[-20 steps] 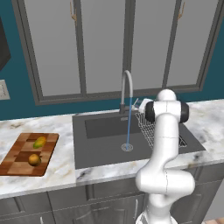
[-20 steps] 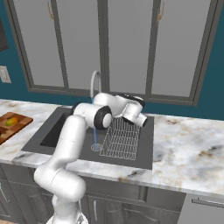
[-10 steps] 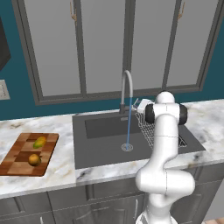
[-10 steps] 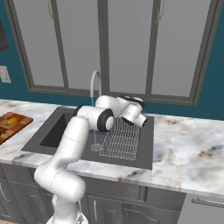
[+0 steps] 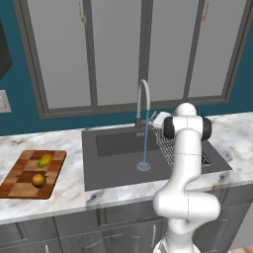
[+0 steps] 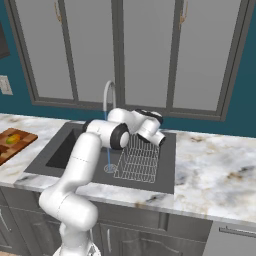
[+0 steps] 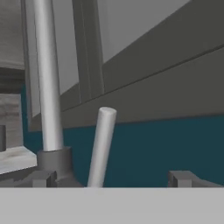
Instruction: Pick the mango, mango from the sink and place them on the cutting board to airdry. Then turn off the sink faucet.
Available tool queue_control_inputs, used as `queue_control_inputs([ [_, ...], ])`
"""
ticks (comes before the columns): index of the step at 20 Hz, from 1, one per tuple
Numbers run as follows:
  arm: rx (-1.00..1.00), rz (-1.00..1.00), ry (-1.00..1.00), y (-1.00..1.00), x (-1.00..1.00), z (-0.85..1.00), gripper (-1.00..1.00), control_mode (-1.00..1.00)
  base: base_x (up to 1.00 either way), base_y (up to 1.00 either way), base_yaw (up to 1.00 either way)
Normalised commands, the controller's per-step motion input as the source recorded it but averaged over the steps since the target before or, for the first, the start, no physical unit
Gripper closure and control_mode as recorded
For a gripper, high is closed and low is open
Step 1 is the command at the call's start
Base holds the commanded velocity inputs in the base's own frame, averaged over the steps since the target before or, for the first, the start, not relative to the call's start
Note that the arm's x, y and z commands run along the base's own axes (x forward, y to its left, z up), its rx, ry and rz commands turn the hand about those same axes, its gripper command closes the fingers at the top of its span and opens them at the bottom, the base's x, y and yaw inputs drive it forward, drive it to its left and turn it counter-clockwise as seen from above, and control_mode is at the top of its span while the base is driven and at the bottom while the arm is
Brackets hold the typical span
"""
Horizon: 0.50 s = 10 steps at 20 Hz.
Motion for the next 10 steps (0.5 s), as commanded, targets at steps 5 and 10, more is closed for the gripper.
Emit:
queue_control_inputs([
  [5, 0.02, 0.02, -0.01, 0.06, 0.21, 0.24, -1.0, -1.0, 0.0, 0.0, 0.0],
  [10, 0.0, 0.14, -0.07, 0.13, 0.19, 0.2, -1.0, -1.0, 0.0, 0.0, 0.0],
])
